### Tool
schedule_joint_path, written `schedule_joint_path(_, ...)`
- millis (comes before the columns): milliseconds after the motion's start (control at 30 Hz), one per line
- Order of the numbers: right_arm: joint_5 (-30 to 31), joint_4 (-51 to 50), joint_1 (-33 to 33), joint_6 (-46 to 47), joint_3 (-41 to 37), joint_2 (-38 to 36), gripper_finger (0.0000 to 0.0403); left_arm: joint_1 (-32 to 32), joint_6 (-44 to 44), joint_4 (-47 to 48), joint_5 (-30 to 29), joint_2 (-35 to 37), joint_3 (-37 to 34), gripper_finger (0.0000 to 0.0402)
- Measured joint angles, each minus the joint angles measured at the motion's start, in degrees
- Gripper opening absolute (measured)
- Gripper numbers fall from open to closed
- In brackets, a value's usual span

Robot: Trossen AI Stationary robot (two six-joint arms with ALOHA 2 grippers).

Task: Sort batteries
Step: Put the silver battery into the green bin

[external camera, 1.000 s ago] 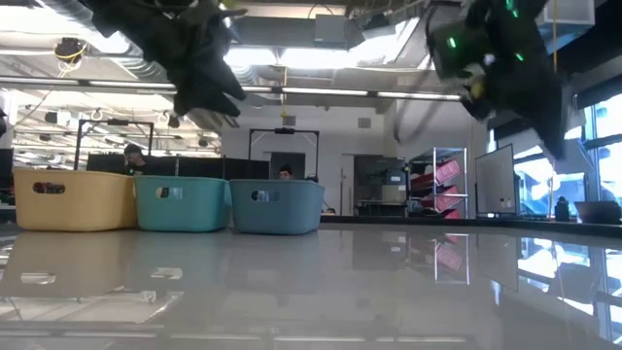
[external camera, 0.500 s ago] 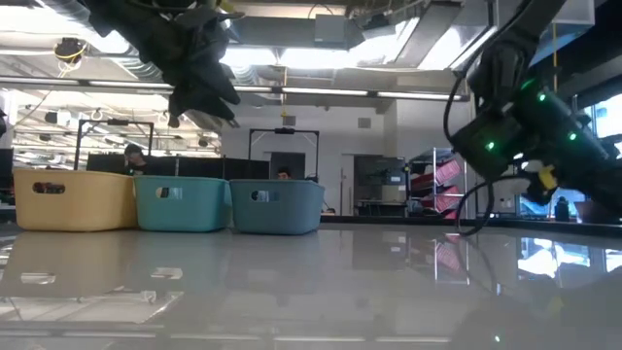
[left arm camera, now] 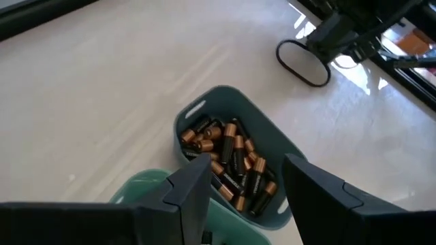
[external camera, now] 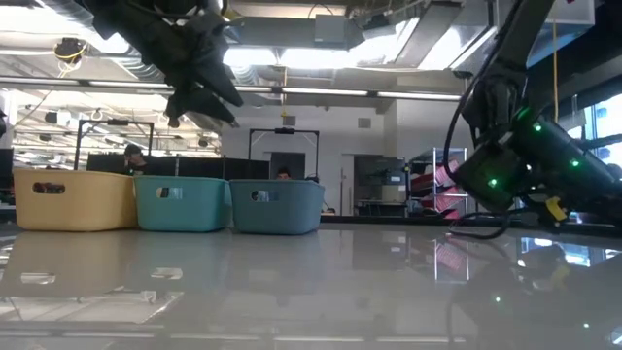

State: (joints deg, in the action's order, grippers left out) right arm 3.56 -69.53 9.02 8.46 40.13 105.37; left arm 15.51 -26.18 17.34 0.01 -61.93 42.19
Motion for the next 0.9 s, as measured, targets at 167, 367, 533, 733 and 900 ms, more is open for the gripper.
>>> schedule_joint_path(167, -0.74, 0.59, 0.0, -0.41, -0.03, 1.51, 0.0213, 0.96, -0.84, -0.05, -0.06, 0.0, 0.0, 0.017)
schedule_joint_path(367, -2.31, 1.1, 0.0, -1.04, 0.1, 1.55, 0.0157, 1.15, -0.93, -0.72, -0.05, 0.0, 0.0, 0.017)
schedule_joint_path(533, -1.41, 0.69, -0.01, -1.24, 2.24, 1.79, 0.0116, 1.15, -1.65, -0.61, -0.04, 0.0, 0.0, 0.017)
schedule_joint_path(733, 2.64, -0.37, -0.05, -1.01, 9.36, 1.81, 0.0084, 1.15, -2.22, -0.7, -0.21, 0.0, 0.0, 0.017)
schedule_joint_path(900, 0.97, -2.26, -0.05, -2.35, 14.26, 1.81, 0.0098, 1.15, -2.95, -1.03, -0.22, 0.0, 0.0, 0.017)
